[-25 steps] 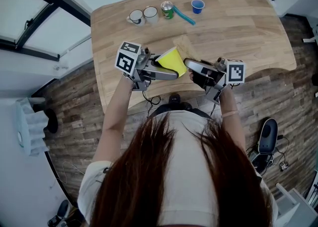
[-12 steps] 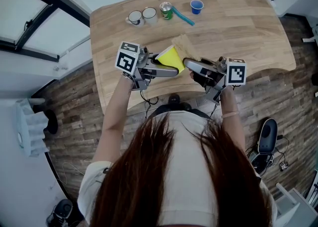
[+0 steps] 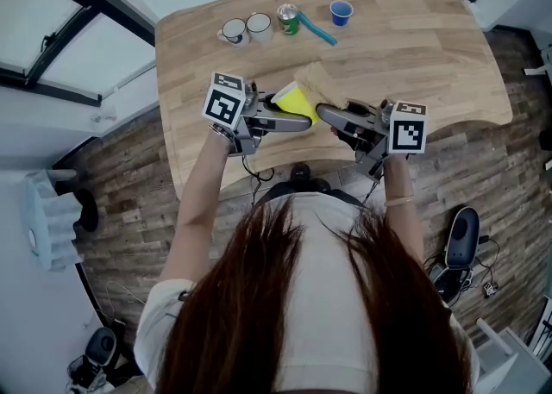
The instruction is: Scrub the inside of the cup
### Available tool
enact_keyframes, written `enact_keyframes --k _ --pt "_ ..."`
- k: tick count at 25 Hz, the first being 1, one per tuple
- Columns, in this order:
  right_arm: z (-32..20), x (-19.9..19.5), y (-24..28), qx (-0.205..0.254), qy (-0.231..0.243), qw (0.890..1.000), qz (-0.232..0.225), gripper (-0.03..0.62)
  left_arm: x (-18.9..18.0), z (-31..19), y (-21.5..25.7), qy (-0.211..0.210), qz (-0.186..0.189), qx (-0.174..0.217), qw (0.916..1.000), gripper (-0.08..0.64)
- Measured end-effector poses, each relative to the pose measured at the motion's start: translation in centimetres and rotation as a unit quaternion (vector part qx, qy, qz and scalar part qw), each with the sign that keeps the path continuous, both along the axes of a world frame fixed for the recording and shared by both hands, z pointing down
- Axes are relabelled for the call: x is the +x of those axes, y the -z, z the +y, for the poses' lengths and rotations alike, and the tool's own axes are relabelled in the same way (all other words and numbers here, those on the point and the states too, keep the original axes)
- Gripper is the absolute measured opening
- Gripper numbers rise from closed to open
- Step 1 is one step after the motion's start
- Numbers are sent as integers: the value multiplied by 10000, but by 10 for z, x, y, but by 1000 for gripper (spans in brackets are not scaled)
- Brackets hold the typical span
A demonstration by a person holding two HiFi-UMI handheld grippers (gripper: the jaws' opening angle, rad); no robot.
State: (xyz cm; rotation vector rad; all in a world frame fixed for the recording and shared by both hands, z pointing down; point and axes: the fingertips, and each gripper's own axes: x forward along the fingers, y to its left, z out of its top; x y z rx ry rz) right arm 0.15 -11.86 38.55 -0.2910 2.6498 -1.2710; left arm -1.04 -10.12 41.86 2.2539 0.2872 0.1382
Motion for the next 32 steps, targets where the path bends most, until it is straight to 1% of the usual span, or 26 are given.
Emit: enact_keyframes --k 4,8,12,24,28,32 --pt "0 -1 -2 297 -91 9986 417 91 1 -2 -5 39 -92 -17 9999 255" --pt "0 -3 -5 668 -158 9938 870 91 2 -5 -11 109 -163 -60 9998 253" --pt "1 -4 -6 864 -210 9899 1106 91 3 -6 -14 127 -252 -4 9996 253" --pt "3 -4 -9 1031 -268 9852 1343 91 3 -10 -21 187 -528 170 9983 253" --pt "2 -3 -9 1011 -300 9853 1340 91 4 -10 -20 208 -412 85 9989 253" --pt "2 -1 -8 940 -311 9877 1213 91 3 -6 -13 111 -245 133 9995 253"
